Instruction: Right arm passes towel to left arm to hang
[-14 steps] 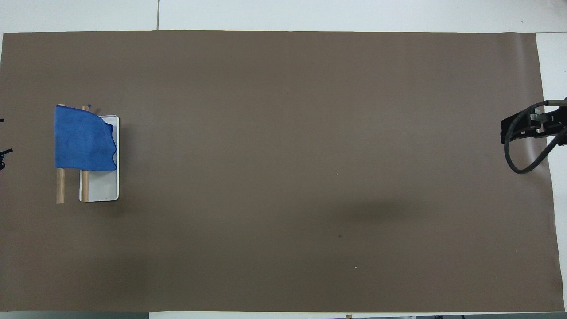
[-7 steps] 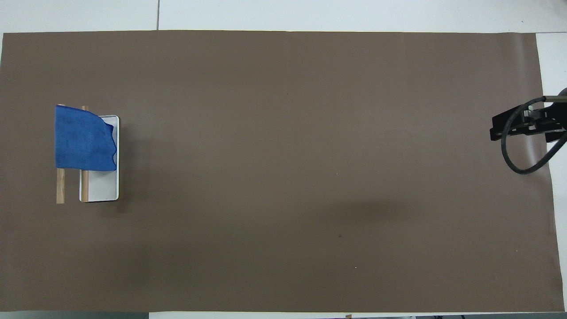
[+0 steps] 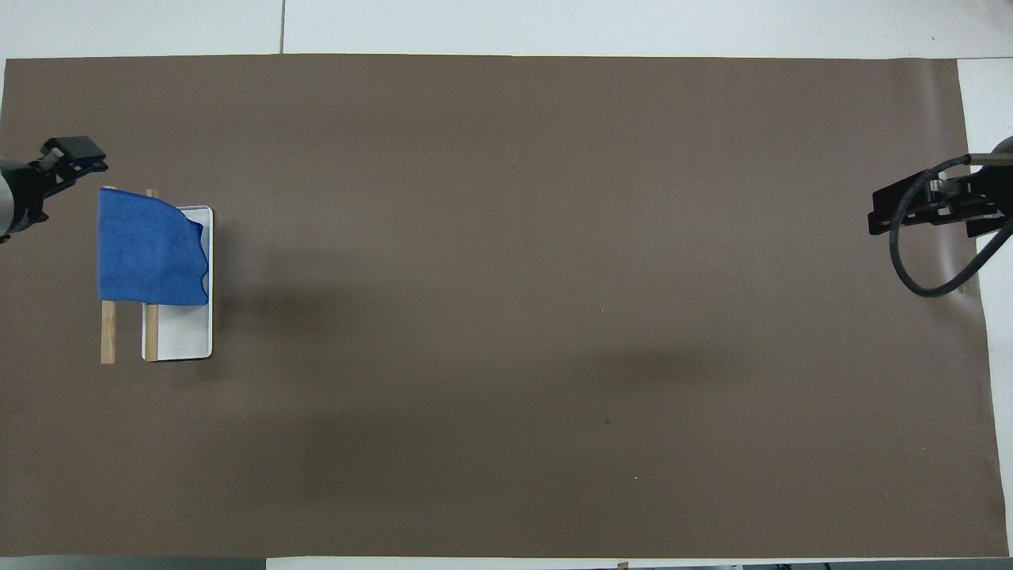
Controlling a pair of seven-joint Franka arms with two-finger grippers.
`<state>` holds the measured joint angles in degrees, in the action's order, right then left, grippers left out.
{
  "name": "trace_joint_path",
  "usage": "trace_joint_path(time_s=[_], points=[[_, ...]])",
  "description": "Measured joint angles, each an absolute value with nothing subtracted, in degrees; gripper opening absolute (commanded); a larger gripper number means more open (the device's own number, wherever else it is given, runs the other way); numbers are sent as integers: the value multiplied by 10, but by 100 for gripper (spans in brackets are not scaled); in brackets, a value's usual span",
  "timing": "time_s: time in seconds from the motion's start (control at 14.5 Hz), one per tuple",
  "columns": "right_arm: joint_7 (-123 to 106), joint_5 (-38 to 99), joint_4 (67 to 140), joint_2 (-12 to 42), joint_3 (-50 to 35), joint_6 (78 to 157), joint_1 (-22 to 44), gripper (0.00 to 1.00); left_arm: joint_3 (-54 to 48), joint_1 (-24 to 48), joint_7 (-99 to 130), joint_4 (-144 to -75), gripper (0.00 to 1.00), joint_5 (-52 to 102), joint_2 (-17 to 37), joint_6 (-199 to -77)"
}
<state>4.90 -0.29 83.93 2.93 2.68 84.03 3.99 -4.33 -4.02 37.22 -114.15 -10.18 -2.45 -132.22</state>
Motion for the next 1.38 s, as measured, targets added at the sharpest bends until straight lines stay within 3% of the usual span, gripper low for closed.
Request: trace_joint_path(time_s=[0.41,0.9,1.38], points=[[49,-3,841,33,27,859,41,100,-45,28,259,-1091,100,-44,-25,-1186],[36,-9,845,33,27,863,41,100,-31,10,78,-950,100,1,-9,-993],[32,-12,846,33,29,860,40,100,-30,-16,4,-898,100,12,2,-891]])
